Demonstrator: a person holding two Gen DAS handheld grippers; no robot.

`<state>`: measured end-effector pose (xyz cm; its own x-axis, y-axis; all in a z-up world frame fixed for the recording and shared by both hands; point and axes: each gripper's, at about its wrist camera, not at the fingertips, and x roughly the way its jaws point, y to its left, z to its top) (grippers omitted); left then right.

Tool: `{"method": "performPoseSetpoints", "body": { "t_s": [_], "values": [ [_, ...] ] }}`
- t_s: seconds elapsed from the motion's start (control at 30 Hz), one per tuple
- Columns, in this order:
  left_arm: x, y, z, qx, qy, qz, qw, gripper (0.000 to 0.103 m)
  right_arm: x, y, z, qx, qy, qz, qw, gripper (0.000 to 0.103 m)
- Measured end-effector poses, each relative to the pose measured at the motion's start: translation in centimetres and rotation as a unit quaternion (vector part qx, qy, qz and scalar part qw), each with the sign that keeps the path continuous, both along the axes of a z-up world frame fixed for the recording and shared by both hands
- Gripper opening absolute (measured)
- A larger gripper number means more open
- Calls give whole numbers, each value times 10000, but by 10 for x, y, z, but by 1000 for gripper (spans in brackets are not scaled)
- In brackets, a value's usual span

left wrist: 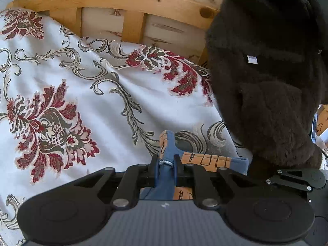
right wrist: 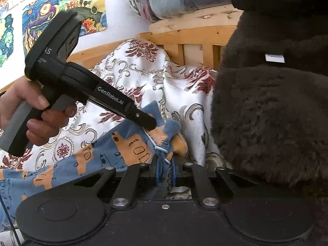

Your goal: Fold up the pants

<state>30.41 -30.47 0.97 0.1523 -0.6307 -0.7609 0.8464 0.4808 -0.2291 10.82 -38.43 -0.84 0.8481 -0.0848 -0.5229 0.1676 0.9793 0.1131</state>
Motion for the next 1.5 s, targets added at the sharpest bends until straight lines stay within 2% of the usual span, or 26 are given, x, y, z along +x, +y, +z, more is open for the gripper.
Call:
{"method": "performPoseSetpoints", "body": {
  "t_s": [0.13,0.2,0.27,0.37,0.43,0.47,0.5,0.53,0.6,0.67,0.77,0.87,0.97,1.0,1.07,1.17,1.23,1.33,1.37,1.4,1.5],
  "values": [
    [-6,-6,1,-76,-140,-94,9998,15,-4,2,0,-185,-18,-108,9998,12],
    [-5,-11,-3,-114,-172,-157,9997,17,-1,2,-4,-291,113,-229,9993,15],
    [-5,-16,-12,-44,-273,-149,9995,25,5,1,-13,-362,382,-303,9982,16],
    [-1,-17,-20,-32,-165,8,9999,34,4,3,-12,-466,329,-309,9979,18],
    [1,-10,-16,-243,-87,186,9995,54,-2,6,-7,-575,164,-358,9976,26],
    [1,-3,-11,-401,-145,317,9986,70,-6,8,-6,-634,67,-381,9972,28],
    [0,3,-6,-531,-239,425,9974,77,-8,9,-4,-700,-24,-413,9967,32],
    [-2,9,-1,-632,-345,505,9961,78,-10,11,-2,-788,-134,-447,9958,36],
    [-7,18,7,-685,-533,592,9945,80,-11,12,1,-856,-360,-370,9950,37],
    [-12,26,10,-719,-608,716,9930,83,-5,16,1,-1000,-401,-231,9939,37],
    [-19,39,6,-725,-454,827,9929,84,5,19,-1,-1136,-367,-16,9928,37],
    [-27,47,-6,-492,-473,919,9934,84,9,20,-6,-1201,-183,75,9926,37],
    [-33,57,-16,-437,-399,1098,9922,86,15,9,-12,-1086,97,-227,9938,36],
    [-35,61,-18,-491,-369,1195,9909,89,15,5,-12,-1056,115,-308,9939,30],
    [-41,71,-19,-633,-365,1433,9870,93,13,4,-10,-983,36,-347,9945,31],
    [-52,86,-14,-792,-491,1747,9802,99,2,15,-3,-1043,-392,-150,9937,48],
    [-62,98,-8,-843,-626,1920,9758,101,-1,22,-1,-1058,-568,103,9927,65],
    [-81,122,-5,-794,-784,2149,9703,102,7,27,-8,-961,-250,357,9944,64],
    [-87,132,-6,-911,-886,2185,9675,102,10,25,-11,-842,-91,330,9959,64],
    [-95,144,-8,-825,-884,2296,9657,103,13,21,-13,-774,43,263,9966,64],
    [-120,185,-19,-542,-836,2670,9585,103,16,18,-14,-932,172,43,9955,53]
  ]
}}
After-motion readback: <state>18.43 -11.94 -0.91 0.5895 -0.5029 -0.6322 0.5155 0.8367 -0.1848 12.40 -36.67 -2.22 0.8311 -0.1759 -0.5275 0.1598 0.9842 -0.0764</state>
